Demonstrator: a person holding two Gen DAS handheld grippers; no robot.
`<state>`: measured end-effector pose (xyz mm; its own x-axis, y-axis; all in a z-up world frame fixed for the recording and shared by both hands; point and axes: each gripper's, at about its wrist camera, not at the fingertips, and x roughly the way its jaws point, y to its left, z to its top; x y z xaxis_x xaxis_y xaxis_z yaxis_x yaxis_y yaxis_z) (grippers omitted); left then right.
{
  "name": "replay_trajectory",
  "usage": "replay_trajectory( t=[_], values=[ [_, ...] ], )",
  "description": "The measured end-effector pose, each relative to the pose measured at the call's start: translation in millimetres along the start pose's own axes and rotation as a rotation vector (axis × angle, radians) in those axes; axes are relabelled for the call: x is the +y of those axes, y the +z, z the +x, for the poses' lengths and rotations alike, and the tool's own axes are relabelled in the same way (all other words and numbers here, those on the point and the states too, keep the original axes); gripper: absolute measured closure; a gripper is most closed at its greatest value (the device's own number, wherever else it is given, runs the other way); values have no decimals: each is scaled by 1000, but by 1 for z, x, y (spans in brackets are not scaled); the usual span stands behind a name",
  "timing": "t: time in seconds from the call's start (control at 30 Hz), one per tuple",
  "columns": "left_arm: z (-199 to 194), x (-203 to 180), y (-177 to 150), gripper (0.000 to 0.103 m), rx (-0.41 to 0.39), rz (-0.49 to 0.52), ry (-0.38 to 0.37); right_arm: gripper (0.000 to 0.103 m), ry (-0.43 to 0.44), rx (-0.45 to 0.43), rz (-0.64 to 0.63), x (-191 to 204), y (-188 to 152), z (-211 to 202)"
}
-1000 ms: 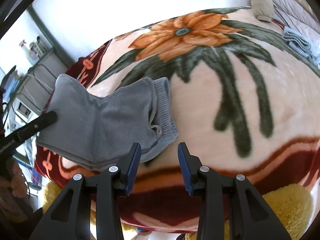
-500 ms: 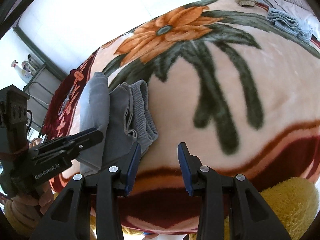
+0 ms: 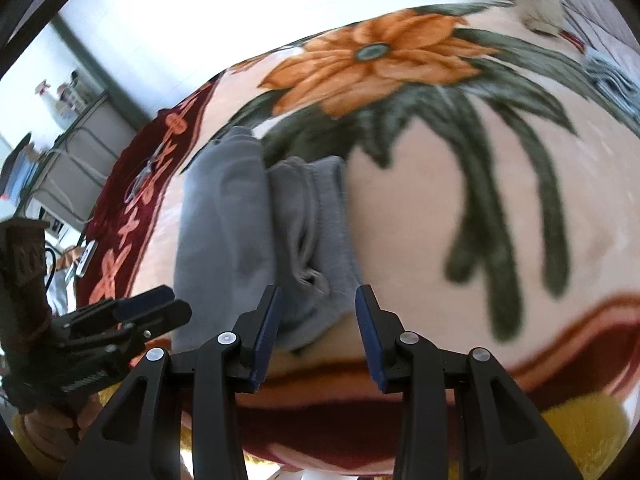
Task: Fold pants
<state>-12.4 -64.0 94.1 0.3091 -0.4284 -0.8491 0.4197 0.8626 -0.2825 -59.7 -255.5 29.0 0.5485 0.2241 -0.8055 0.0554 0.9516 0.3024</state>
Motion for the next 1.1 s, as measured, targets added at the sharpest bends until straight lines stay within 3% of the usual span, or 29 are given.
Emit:
replay_trajectory(
  t=[0.1, 0.37, 0.9, 1.07, 1.1],
  values=[
    [-2, 24, -7, 61, 4, -46, 71, 64, 18, 20, -37, 16, 7, 11],
    [-11, 68, -18, 59, -25, -151, 119, 59, 23, 62, -88, 40, 28, 45],
    [-8, 113, -31, 52, -28, -283, 108, 59, -10, 127, -135, 57, 43, 88],
    [-11, 122, -33, 52, -38, -321, 102, 88, 5, 100, -174, 67, 40, 81],
    [-12, 123, -33, 52, -40, -325, 103, 90, 12, 88, -179, 69, 40, 76]
  ],
)
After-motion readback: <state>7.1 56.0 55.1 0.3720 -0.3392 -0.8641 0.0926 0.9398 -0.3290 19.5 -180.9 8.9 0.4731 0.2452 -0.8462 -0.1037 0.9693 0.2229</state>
